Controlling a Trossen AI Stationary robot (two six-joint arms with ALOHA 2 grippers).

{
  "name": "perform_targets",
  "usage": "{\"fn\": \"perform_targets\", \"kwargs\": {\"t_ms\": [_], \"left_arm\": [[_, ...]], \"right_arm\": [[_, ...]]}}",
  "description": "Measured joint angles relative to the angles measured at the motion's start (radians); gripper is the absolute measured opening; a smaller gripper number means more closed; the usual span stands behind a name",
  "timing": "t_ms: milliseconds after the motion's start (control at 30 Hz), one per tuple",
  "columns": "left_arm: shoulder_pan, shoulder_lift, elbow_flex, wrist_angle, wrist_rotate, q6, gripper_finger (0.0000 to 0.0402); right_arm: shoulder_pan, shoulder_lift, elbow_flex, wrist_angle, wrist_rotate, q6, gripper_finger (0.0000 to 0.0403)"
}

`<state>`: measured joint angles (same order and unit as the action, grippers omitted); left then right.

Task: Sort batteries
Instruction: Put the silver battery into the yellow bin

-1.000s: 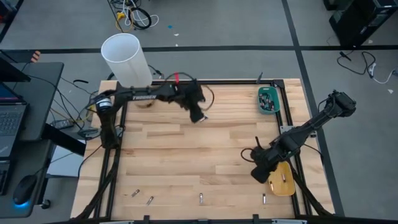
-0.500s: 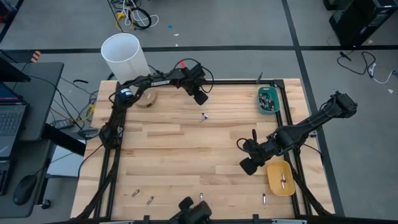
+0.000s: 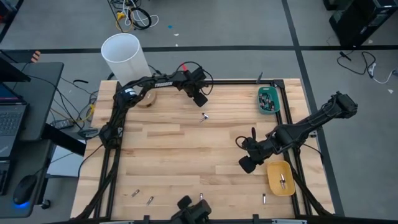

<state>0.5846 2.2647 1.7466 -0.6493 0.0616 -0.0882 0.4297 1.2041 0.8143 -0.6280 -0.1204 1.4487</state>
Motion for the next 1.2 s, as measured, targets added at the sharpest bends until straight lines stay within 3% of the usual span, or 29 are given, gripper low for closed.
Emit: {"fn": "perform_targets", "kwargs": {"t_ms": [233, 667, 1200], "left_arm": [[0.015, 0.0, 0.001, -0.027, 0.039, -0.019, 0.0144], [0.043, -0.001, 0.001, -0.106, 0.064, 0.011, 0.0022], [0.041, -0.002, 0.001, -0.117, 0.015, 0.032, 0.001]], "right_arm": [[-0.036, 0.0, 0.0, 0.004, -0.05, -0.037, 0.0112], [-0.065, 0.0, 0.0, 0.006, -0.064, -0.038, 0.0095], [-0.065, 0.0, 0.0, 0.014, -0.062, -0.008, 0.007]]}}
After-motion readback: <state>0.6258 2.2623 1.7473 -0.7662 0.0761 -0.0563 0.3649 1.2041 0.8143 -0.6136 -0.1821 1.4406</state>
